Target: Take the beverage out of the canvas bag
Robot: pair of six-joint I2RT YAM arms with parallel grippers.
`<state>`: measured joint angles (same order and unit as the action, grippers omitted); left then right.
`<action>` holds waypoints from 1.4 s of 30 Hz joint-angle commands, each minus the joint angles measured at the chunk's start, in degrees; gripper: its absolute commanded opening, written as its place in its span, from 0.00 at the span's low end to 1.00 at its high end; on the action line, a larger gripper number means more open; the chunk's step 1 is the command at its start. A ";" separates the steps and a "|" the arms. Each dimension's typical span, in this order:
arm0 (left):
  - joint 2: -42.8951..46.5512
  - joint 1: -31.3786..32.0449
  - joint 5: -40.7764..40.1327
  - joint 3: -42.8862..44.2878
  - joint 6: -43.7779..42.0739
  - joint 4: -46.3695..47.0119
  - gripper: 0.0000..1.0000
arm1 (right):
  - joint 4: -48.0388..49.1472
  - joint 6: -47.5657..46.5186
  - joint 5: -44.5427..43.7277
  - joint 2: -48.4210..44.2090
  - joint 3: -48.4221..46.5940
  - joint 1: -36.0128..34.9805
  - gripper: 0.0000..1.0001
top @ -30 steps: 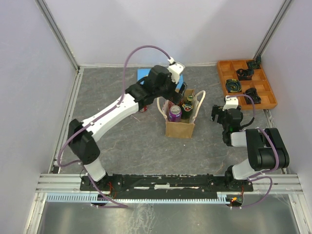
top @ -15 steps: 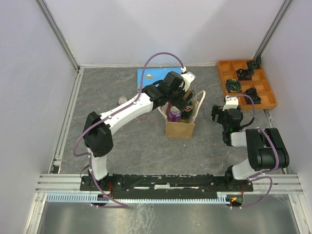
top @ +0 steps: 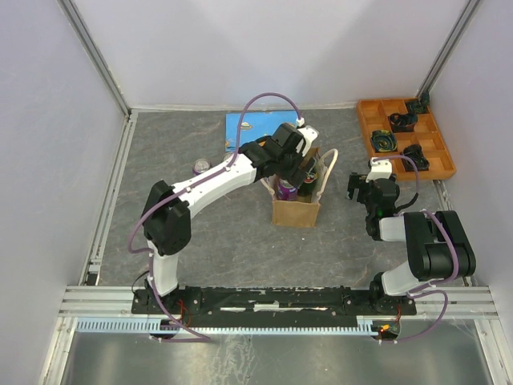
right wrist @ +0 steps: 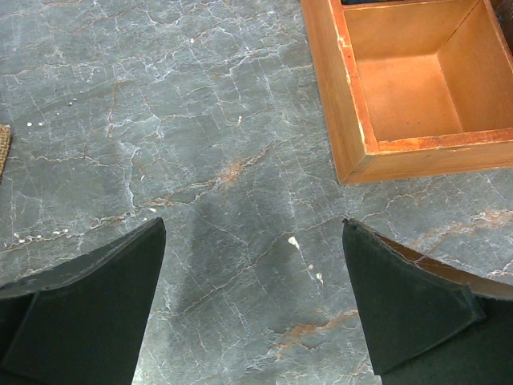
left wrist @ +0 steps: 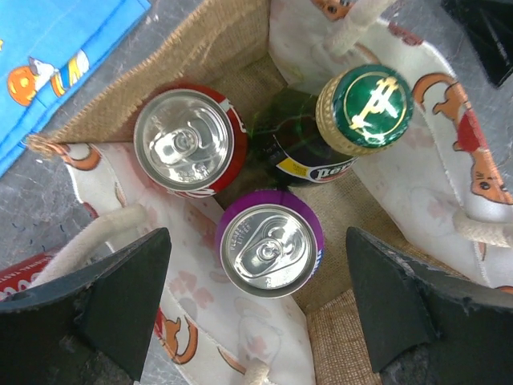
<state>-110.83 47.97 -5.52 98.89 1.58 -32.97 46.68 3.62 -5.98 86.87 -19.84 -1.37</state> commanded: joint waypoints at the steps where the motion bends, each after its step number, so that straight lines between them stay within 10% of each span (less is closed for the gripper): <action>1: -1.93 -0.06 -0.07 -1.36 3.11 0.38 0.94 | 2.37 -0.27 0.44 -0.24 -1.35 0.14 0.99; 18: -5.16 -0.57 3.17 -5.36 5.97 6.08 0.86 | 2.37 -0.28 0.44 -0.20 -1.40 0.14 0.99; 24: -5.65 -0.77 4.14 -5.47 6.50 6.43 0.59 | 2.37 -0.28 0.44 -0.19 -1.34 0.15 0.99; 29: -5.66 -0.77 4.92 -5.10 6.50 5.32 0.04 | 2.37 -0.24 0.44 -0.20 -1.35 0.16 0.99; 42: 1.31 -0.83 7.09 6.29 2.46 -1.99 0.03 | 2.37 -0.27 0.44 -0.20 -1.41 0.15 0.99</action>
<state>-115.72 47.33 0.05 97.21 6.11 -34.98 46.68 3.62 -5.98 86.87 -19.84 -1.37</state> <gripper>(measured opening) 0.719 0.991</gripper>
